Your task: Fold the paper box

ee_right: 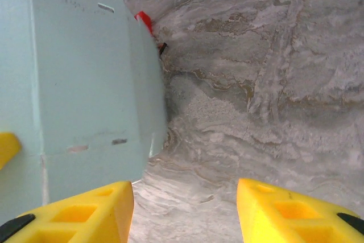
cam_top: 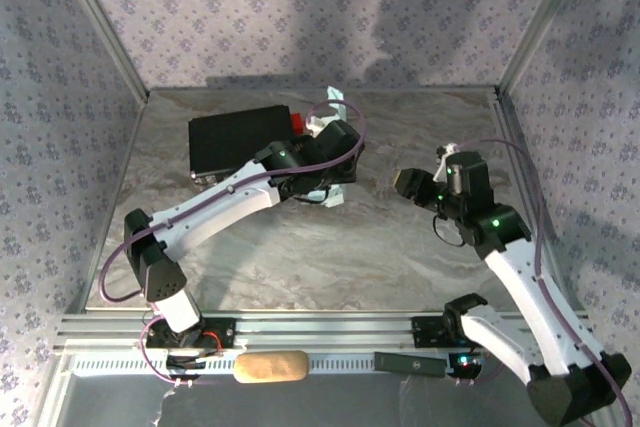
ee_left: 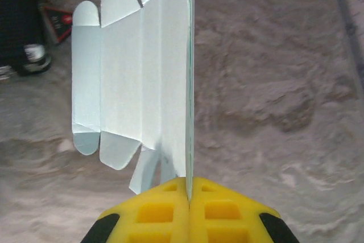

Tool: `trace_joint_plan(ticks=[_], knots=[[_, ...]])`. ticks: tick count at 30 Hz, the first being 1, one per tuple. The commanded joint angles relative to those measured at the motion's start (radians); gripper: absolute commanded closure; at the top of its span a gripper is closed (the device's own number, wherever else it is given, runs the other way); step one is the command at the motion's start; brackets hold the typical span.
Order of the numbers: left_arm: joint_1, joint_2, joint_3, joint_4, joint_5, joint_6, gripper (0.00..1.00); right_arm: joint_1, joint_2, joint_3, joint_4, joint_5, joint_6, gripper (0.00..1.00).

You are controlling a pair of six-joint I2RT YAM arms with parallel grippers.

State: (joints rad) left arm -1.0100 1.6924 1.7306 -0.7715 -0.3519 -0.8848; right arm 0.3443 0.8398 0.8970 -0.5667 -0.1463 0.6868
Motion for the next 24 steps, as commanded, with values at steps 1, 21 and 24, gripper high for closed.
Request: trace_joint_plan(ticks=[1, 21, 24], knots=[[0.011, 0.026, 0.005, 0.193, 0.007, -0.046, 1.0, -0.001, -0.081, -0.06, -0.001, 0.006, 0.192, 0.47], [0.034, -0.187, -0.319, 0.655, -0.13, -0.541, 1.0, 0.246, -0.207, -0.314, 0.551, 0.188, 1.117, 0.3], [0.036, -0.215, -0.402, 0.79, -0.107, -0.586, 1.0, 0.293, -0.157, -0.272, 0.611, 0.222, 1.172, 0.33]])
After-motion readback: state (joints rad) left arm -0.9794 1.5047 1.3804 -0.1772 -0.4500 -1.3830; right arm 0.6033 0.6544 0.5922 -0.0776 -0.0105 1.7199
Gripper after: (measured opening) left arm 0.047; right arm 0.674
